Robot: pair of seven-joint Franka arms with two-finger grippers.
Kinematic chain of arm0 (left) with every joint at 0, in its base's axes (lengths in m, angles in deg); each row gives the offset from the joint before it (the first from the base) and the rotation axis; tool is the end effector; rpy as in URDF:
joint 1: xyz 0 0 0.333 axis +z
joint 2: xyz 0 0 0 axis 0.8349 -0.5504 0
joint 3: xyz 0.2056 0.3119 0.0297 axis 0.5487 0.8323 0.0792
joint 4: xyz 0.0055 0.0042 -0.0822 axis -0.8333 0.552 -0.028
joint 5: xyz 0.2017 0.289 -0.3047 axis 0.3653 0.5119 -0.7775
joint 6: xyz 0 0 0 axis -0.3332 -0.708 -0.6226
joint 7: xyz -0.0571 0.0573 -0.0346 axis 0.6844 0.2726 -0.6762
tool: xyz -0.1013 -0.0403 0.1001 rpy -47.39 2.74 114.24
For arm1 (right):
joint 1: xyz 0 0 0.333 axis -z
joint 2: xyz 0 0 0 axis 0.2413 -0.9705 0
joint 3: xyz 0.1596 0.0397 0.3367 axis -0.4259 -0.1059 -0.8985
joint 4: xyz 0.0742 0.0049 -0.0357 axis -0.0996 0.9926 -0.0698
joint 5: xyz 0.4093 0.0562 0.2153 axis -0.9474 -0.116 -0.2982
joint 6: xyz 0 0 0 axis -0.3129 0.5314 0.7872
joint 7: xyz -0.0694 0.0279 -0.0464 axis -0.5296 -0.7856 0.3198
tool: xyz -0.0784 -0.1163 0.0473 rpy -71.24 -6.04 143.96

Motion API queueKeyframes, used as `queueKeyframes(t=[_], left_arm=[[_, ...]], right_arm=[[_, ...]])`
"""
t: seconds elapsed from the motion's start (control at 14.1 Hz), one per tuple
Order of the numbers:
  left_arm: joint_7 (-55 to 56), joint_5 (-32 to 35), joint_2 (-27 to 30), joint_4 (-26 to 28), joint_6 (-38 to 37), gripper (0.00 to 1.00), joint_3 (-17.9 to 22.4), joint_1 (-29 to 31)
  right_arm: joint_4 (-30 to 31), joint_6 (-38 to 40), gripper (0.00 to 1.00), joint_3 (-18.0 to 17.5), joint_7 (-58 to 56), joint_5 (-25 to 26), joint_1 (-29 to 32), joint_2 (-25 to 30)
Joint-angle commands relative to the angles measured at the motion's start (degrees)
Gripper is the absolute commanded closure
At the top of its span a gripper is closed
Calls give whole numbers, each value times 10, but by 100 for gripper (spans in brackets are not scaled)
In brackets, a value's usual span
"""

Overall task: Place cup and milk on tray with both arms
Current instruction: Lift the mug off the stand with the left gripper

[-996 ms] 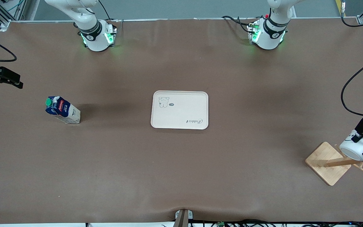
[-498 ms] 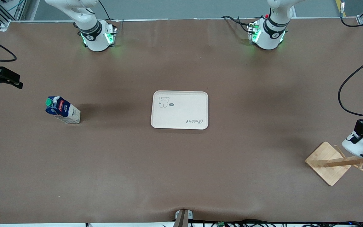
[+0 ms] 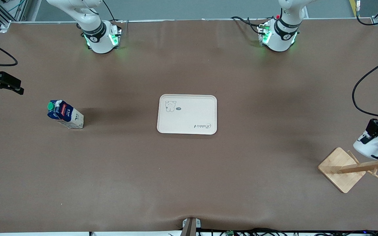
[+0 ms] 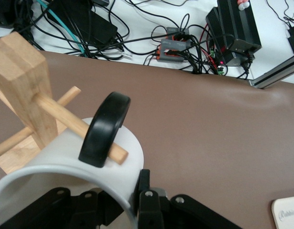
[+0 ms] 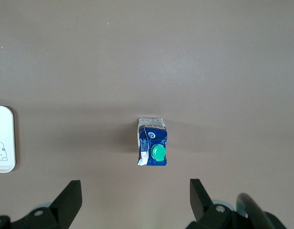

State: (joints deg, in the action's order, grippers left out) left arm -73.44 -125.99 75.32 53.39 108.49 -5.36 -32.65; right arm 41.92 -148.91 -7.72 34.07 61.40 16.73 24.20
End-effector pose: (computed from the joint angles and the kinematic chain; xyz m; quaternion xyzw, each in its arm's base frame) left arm 0.6909 0.1795 0.4246 0.9486 -0.0207 0.2433 0.2012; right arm 0.6349 -0.0507 0.6318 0.9996 0.0167 -0.0175 0.0132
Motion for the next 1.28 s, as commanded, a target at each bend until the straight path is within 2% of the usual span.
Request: queueKeyframes(t=[0.0,0.28,0.64,0.78,1.21], left_arm=[[8,20,24,5,-36,100,-2,3],[134,97,55,2,-90,100,-7,-1],[224,103,57,-4,-110,100,-37,-2],[256,102,55,-2,-117,100,-58,-3],[478,129,37,-3,-113,100,-154,-8]], right_arm=[[-17,3,0,-5,-4,6,8,-19],[-16,2,0,-6,0,2,3,-20],[-13,2,0,-5,1,0,7,-24],[-14,3,0,-5,1,0,4,-23],[-19,4,0,-6,-4,7,0,-36]])
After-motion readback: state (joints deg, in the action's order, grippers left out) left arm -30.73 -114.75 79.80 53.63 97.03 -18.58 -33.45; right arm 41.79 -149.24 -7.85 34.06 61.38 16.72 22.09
